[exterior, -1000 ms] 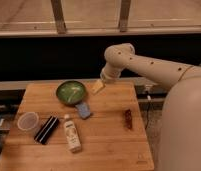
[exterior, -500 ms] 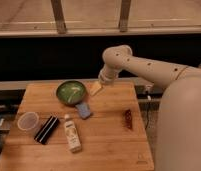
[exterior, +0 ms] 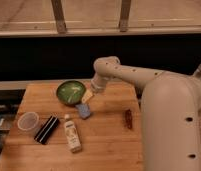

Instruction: Wipe the white sponge on the table

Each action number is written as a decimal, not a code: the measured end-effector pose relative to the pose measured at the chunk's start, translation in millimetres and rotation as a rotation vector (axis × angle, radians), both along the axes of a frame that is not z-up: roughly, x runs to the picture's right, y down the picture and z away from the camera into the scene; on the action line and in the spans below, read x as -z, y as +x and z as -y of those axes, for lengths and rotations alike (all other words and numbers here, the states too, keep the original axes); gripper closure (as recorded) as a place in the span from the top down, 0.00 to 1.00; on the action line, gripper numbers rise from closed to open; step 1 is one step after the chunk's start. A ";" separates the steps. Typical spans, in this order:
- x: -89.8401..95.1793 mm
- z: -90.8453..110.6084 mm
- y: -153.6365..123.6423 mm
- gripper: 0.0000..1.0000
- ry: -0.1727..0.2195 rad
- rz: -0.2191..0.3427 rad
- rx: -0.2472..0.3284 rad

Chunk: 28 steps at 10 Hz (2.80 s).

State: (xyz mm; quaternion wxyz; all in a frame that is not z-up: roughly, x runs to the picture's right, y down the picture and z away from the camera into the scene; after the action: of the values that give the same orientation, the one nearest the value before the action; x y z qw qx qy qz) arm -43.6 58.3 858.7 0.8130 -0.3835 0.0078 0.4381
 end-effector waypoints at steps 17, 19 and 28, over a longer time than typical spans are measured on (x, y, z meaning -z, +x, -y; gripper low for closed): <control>-42.0 -34.4 -28.7 0.80 -0.118 0.067 0.023; -46.6 -41.9 -31.8 0.80 -0.138 0.076 0.025; -48.0 -53.9 -41.7 0.24 -0.168 0.101 0.043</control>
State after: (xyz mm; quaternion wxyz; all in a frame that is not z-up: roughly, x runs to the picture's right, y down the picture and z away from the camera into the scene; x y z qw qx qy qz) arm -85.3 112.3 906.7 0.7866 -0.4716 0.0117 0.3985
